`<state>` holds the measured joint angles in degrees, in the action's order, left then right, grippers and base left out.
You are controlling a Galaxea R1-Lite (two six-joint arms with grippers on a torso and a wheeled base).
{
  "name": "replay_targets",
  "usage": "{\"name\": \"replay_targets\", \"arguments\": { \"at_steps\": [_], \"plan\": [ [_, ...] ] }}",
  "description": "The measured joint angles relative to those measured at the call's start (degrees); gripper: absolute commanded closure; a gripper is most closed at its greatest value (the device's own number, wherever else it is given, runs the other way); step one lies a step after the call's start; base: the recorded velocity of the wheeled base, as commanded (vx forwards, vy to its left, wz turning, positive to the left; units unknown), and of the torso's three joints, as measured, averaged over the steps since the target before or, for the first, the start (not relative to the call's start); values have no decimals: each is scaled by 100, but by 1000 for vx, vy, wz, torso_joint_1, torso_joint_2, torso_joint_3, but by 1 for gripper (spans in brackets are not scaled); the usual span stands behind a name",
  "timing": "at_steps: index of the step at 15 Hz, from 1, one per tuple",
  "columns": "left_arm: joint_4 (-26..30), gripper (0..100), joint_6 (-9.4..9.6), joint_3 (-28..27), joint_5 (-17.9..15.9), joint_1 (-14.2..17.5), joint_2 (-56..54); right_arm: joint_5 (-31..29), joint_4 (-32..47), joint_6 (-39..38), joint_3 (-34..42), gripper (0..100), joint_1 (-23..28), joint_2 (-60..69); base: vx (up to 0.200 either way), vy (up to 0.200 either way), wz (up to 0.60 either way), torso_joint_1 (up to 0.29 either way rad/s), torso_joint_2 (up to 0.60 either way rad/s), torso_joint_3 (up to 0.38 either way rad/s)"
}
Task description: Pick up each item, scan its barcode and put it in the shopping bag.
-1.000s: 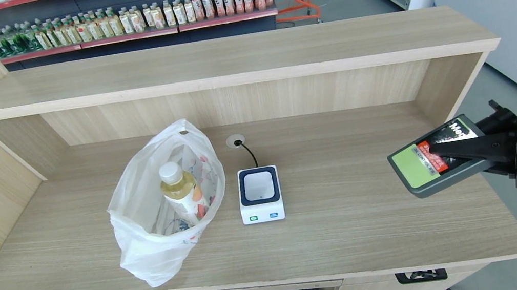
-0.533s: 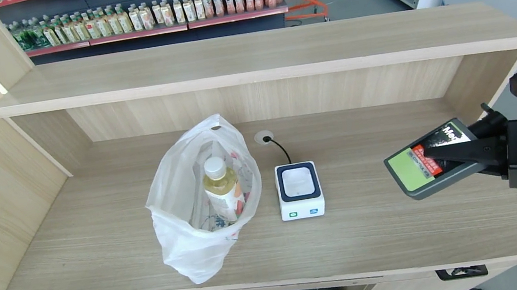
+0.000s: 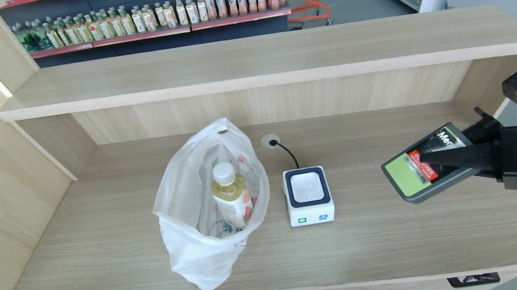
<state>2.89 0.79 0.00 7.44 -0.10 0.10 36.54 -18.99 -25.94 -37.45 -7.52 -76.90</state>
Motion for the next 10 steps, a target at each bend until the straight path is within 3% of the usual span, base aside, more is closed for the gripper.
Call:
{"name": "replay_targets", "arguments": {
  "at_steps": [1, 5, 10],
  "plan": [
    [0, 0, 2, 0, 0, 5, 0, -60, 2, 271, 35, 100, 13, -30, 200, 0, 0, 17, 2, -7],
    [1, 0, 0, 0, 0, 0, 0, -433, 4, 1290, 283, 100, 6, -236, 0, 0, 0, 0, 0, 0],
    [0, 0, 0, 0, 2, 0, 0, -430, -30, 1347, 286, 100, -394, -513, 0, 0, 0, 0, 0, 0]
  ]
}}
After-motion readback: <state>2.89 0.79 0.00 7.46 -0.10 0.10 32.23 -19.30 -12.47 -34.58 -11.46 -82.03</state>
